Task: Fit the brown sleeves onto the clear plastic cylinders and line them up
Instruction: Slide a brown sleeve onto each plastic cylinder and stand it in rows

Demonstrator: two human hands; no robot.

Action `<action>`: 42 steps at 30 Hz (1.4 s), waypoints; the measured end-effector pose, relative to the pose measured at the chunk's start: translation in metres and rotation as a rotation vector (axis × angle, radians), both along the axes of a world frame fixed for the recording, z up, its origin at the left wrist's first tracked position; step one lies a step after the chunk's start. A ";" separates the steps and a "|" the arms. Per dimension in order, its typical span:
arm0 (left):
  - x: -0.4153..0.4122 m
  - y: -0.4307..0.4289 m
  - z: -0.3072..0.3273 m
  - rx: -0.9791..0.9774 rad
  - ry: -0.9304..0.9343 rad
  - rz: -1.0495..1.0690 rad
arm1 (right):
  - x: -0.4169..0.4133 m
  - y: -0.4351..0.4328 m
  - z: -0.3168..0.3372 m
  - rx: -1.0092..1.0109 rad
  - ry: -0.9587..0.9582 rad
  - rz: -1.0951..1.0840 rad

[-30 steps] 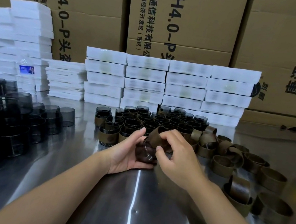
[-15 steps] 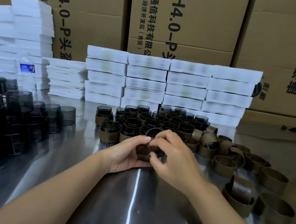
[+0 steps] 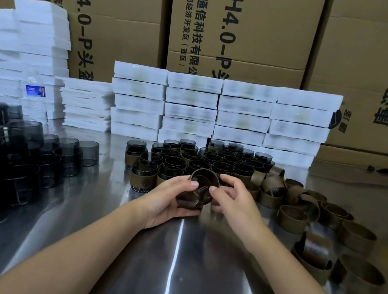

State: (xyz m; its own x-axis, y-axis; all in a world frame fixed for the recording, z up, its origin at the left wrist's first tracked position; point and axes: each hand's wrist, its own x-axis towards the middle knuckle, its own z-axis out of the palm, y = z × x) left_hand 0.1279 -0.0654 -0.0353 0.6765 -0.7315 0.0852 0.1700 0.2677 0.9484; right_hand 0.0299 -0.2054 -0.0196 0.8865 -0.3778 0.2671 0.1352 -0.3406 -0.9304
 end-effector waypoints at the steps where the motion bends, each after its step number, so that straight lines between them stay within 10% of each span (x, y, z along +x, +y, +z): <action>1: -0.001 0.000 0.001 0.001 -0.022 0.004 | 0.000 -0.001 0.000 0.039 -0.011 0.005; 29: -0.001 0.006 0.005 -0.052 -0.078 -0.128 | 0.000 -0.011 0.001 0.239 0.007 0.027; 42: -0.003 0.009 0.007 -0.074 -0.096 -0.207 | -0.004 -0.015 0.004 0.530 0.167 0.373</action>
